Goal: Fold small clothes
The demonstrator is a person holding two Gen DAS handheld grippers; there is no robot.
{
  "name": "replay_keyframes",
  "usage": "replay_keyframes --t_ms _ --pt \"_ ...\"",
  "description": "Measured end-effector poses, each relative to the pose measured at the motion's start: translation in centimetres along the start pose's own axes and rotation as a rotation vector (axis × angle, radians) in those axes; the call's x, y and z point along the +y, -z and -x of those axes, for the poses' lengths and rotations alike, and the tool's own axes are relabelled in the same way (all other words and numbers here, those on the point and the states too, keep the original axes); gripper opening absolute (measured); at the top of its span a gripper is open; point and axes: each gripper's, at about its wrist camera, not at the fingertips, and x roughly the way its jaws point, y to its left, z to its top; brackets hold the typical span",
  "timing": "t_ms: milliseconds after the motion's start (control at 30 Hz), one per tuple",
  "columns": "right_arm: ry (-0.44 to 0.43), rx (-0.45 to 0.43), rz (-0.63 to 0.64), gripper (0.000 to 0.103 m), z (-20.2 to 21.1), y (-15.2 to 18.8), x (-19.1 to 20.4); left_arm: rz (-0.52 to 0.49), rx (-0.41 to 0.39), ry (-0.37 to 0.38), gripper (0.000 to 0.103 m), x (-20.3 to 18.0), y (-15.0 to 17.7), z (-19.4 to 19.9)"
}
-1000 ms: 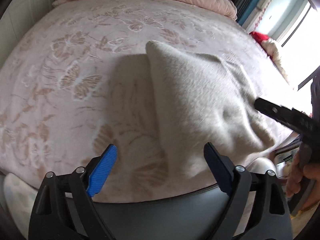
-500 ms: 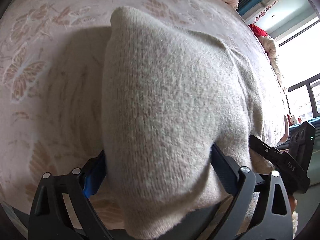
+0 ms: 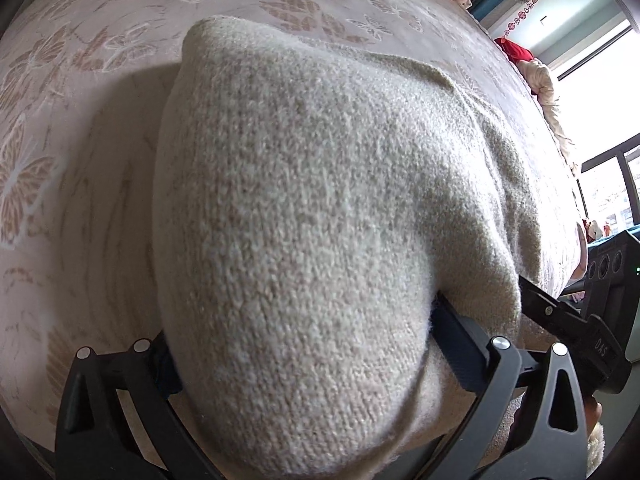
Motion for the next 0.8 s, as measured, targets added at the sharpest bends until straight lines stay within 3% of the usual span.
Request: replay_keyframes --t_ms 100,133,167,200,267,367,433,667,800 --pt "-0.017 -0.007 -0.003 0.094 0.2 -0.4 -0.5 -0.006 0.004 0.021 0.098 0.3 -0.1 0.0" --pt "-0.030 -0.012 -0.008 0.082 0.5 -0.3 -0.7 -0.009 0.008 0.030 0.098 0.5 -0.1 0.1" --pt "-0.076 -0.008 -0.029 0.058 0.6 -0.3 -1.0 -0.007 0.012 0.046 0.096 0.6 -0.2 0.2" --pt "-0.114 -0.004 -0.075 0.053 0.8 -0.4 -1.5 0.001 0.012 0.058 0.094 0.7 -0.2 0.4" --pt "-0.138 -0.017 -0.111 0.042 1.4 -0.1 -1.6 0.020 0.013 0.090 0.077 1.1 -0.1 1.2" --pt "-0.164 -0.054 -0.109 0.038 3.1 0.4 -0.4 -0.020 -0.002 0.098 0.054 0.0 0.0 3.1" --pt "-0.183 -0.090 -0.101 0.037 5.1 0.7 0.8 -0.050 -0.016 0.095 0.050 -1.2 0.0 4.6" --pt "-0.159 -0.243 -0.003 0.037 17.2 2.5 5.6 -0.119 -0.089 0.243 0.048 -6.1 1.2 12.7" --pt "-0.175 -0.422 0.117 0.037 26.3 3.9 9.8 -0.240 -0.224 0.304 0.049 -10.1 2.0 20.1"
